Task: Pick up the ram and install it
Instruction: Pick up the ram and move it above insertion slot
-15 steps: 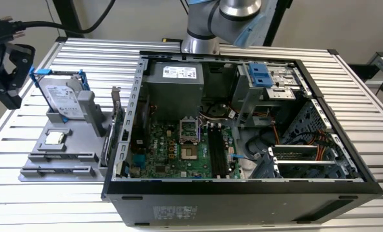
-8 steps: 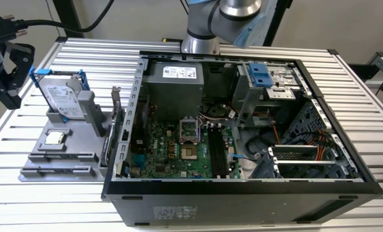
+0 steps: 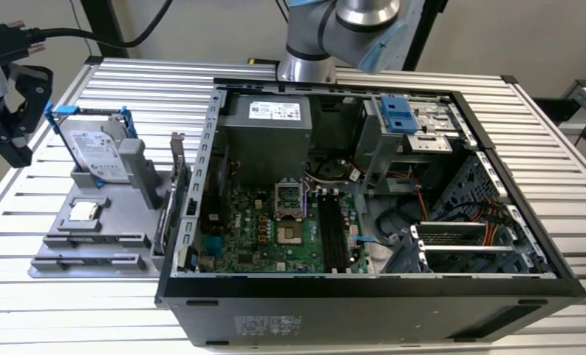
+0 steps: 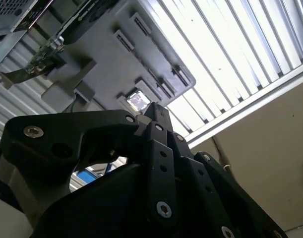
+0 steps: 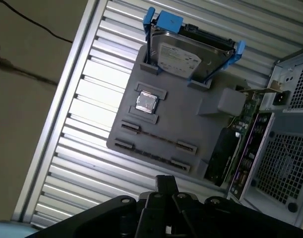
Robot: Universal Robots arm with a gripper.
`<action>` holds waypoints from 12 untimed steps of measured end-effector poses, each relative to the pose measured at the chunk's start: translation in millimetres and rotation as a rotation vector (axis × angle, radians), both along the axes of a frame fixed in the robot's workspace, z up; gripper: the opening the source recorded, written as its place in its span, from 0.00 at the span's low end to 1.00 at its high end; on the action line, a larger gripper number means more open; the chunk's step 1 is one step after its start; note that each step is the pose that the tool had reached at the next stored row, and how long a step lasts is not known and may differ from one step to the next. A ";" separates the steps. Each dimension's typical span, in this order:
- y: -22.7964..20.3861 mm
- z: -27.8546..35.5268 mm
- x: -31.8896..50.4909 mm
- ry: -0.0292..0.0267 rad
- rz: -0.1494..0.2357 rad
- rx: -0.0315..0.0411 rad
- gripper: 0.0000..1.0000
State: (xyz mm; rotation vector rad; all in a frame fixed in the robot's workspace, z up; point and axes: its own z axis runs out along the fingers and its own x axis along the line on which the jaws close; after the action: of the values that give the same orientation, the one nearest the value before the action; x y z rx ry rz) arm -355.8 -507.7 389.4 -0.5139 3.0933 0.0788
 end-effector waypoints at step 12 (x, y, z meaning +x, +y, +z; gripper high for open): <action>0.0 0.0 0.0 0.0001 0.036 -0.0001 0.00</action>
State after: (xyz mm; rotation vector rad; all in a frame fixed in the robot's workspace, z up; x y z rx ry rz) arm -355.9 -507.7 389.4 -0.5695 3.0846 0.0789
